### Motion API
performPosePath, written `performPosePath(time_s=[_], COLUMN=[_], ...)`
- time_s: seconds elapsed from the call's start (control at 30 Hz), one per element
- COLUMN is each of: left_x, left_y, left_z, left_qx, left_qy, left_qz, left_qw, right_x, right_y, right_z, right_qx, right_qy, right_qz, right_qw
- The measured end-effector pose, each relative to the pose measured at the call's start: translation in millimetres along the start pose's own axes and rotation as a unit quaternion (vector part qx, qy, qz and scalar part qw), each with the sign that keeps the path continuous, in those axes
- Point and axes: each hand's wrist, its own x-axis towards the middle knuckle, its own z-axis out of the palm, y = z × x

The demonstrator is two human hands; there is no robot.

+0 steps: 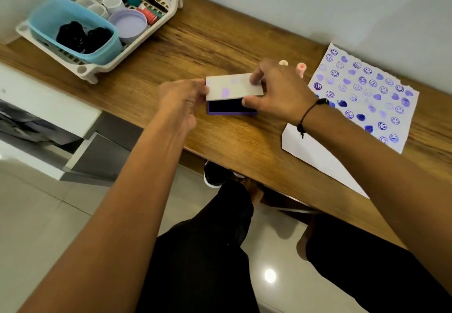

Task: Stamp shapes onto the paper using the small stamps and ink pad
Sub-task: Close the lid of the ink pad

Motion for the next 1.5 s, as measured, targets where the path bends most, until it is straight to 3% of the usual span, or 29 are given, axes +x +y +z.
performPosePath(time_s=[0.27,0.33,0.4,0.43,0.5,0.57,0.6,0.63,0.7,0.97,1.5], left_x=[5,7,9,12,20,30,35,39,45,51,44], left_y=[-8,-9,-11,-13,-15,-16,-16,-17,-17,-15,-19], left_z=[-2,-6,-15,-21,-30,-32,-31,-28,-24,-13,-19], left_qx=[0.038,0.089,0.193,0.261,0.417,0.569,0.614,0.637,0.648,0.658,0.625], left_qy=[-0.013,-0.024,-0.031,-0.043,-0.104,-0.160,-0.179,-0.192,-0.201,-0.188,-0.209], left_qz=[0.007,0.044,0.144,0.213,0.329,0.370,0.374,0.377,0.391,0.423,0.433], left_qw=[0.999,0.995,0.970,0.941,0.841,0.717,0.671,0.645,0.622,0.594,0.615], right_x=[13,15,15,15,14,13,12,12,13,16,21], right_y=[0,0,0,1,3,4,5,5,6,9,9], right_z=[3,3,4,4,6,9,10,12,14,16,15], right_qx=[-0.125,-0.145,-0.155,-0.159,-0.166,-0.170,-0.172,-0.173,-0.169,-0.172,-0.208], right_qy=[-0.106,-0.108,-0.108,-0.107,-0.107,-0.110,-0.112,-0.112,-0.108,-0.088,-0.111], right_qz=[-0.069,-0.078,-0.077,-0.074,-0.073,-0.076,-0.077,-0.077,-0.077,-0.077,-0.111], right_qw=[0.984,0.981,0.979,0.979,0.978,0.976,0.976,0.975,0.977,0.978,0.965])
